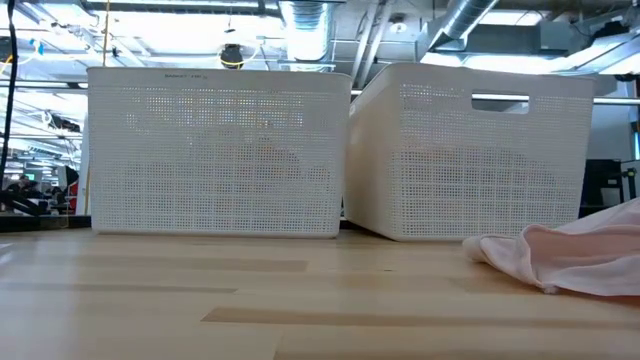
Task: Sort clothes
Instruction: Put the blue sock into the right white laundry organizer, then put the pink garment into the right white laundry organizer
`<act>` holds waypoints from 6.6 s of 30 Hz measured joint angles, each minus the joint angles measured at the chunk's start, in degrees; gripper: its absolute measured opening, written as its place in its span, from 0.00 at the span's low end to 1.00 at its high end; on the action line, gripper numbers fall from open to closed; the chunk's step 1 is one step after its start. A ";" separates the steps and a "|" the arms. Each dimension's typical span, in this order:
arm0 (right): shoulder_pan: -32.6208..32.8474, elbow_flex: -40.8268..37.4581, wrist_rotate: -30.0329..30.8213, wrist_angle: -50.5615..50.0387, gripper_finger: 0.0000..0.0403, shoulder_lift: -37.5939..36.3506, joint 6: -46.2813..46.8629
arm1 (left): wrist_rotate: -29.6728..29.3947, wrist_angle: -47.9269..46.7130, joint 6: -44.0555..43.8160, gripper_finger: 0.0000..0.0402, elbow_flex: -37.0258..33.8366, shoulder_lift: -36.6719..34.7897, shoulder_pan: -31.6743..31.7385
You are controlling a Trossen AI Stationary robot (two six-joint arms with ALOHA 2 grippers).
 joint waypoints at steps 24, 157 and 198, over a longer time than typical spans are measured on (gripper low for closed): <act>3.23 0.00 5.83 -18.36 0.30 0.00 24.65 | -7.23 -6.91 8.90 0.01 -0.02 -5.22 5.38; 17.61 -19.15 1.94 -10.00 0.45 0.50 68.29 | 1.58 -27.69 13.20 0.56 13.61 7.59 2.52; 10.34 -35.68 -27.35 -10.39 0.35 0.50 89.77 | 1.69 -5.04 5.14 0.56 -5.66 7.61 1.83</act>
